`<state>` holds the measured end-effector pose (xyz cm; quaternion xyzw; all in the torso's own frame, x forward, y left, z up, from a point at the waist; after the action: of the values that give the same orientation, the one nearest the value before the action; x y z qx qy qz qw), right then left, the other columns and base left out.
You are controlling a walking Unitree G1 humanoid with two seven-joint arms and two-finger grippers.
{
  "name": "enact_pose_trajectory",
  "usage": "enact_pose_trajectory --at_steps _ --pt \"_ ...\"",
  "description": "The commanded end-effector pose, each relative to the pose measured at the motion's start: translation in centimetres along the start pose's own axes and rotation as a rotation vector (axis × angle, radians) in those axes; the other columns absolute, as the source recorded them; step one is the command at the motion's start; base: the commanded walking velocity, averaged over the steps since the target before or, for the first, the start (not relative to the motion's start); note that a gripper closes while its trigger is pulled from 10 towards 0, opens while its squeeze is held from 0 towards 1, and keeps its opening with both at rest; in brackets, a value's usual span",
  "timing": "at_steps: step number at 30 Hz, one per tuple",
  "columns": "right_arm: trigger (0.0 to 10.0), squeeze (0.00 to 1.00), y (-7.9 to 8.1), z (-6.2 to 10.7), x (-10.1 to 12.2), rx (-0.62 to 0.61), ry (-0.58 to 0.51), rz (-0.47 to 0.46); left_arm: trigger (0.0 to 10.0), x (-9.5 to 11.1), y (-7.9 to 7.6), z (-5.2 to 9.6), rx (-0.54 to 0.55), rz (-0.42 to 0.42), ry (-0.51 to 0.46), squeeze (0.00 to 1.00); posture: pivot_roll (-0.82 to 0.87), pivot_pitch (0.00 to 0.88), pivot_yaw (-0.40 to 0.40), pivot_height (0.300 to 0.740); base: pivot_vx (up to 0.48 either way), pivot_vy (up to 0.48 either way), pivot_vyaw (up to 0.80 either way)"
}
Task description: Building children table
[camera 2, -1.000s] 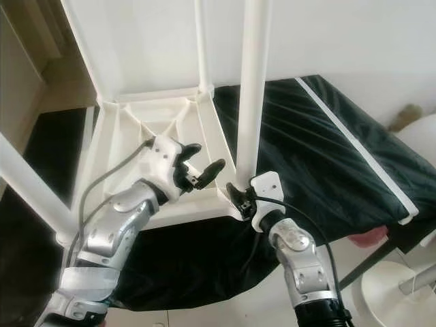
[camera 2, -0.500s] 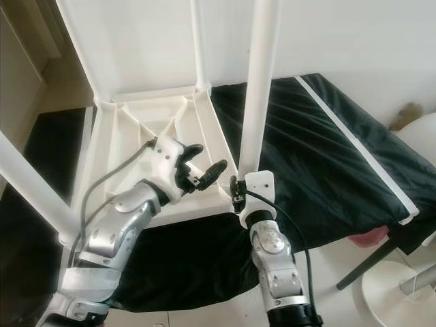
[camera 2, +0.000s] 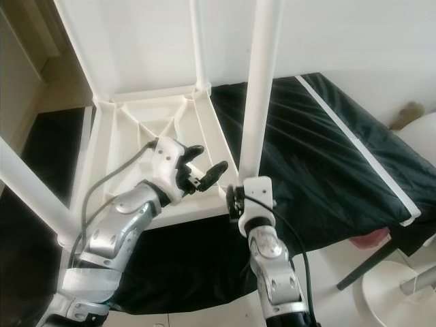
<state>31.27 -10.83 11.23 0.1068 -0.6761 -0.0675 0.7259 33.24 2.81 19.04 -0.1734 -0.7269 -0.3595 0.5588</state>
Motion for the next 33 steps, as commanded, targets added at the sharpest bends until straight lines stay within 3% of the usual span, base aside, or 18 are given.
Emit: enact_pose_trajectory --at_steps 1,8,10,13,14,15,16,18,21,33 --pt "10.0 1.0 -0.1 0.2 -0.1 0.021 0.012 -0.006 10.0 -0.1 -0.3 0.0 -0.018 0.002 0.001 0.0 0.01 0.0 0.015 0.74 0.0 0.0 0.0" --pt "10.0 1.0 -1.2 0.3 1.0 0.088 -0.017 -0.002 10.0 0.0 -0.2 0.0 -0.017 0.001 0.0 0.0 0.01 0.0 0.018 0.74 0.0 0.0 0.0" --pt "10.0 1.0 -2.3 0.4 1.8 0.188 -0.012 0.016 10.0 0.0 -0.1 -0.1 -0.017 -0.001 -0.001 0.0 0.01 0.0 0.027 0.74 0.0 0.0 0.0" --pt "10.0 1.0 -2.7 0.5 2.1 0.241 -0.009 0.028 10.0 0.0 0.0 -0.1 -0.018 -0.002 -0.002 0.0 0.0 0.0 0.029 0.74 0.0 0.0 0.0" --pt "10.0 0.08 -2.9 0.5 2.4 0.283 -0.005 0.029 10.0 0.1 0.0 -0.2 -0.018 -0.002 -0.002 0.0 0.0 0.0 0.029 0.74 0.0 0.0 0.0" --pt "10.0 0.08 -2.9 0.5 2.4 0.283 -0.005 0.029 10.0 0.1 0.0 -0.2 -0.018 -0.002 -0.002 0.0 0.0 0.0 0.029 0.74 0.0 0.0 0.0" --pt "10.0 0.0 -3.0 0.5 2.6 0.322 0.004 0.021 10.0 0.1 0.1 -0.2 -0.019 -0.002 -0.003 0.0 0.0 0.0 0.033 0.74 0.0 0.0 0.0" --pt "10.0 0.0 -2.6 0.4 3.0 0.459 0.047 0.029 10.0 0.2 0.0 -0.3 -0.021 -0.003 -0.006 0.0 0.0 0.0 0.037 0.74 0.0 0.0 0.0" --pt "10.0 0.0 -2.4 0.1 3.2 0.541 0.082 0.059 10.0 0.3 0.1 -0.3 -0.022 -0.004 -0.008 0.0 0.0 0.0 0.039 0.74 0.0 0.0 0.0" --pt "10.0 0.0 -1.7 -1.6 2.8 0.707 0.181 0.189 10.0 0.5 0.5 -0.3 -0.013 -0.012 -0.009 0.0 0.02 0.0 0.043 0.74 0.0 0.0 0.0"
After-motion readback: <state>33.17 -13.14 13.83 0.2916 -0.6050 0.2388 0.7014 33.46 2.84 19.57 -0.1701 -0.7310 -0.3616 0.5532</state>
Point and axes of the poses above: a point about 5 cm out from each wrist's last joint towards the gripper, its own z axis pointing back from the gripper into the wrist, its own x axis along the axis of the wrist's last joint, y = z × x, the point moved 4 cm from there along -z, pointing out of the wrist towards the gripper, and after that the axes turned 15 degrees about -z, right-handed, at the moved point
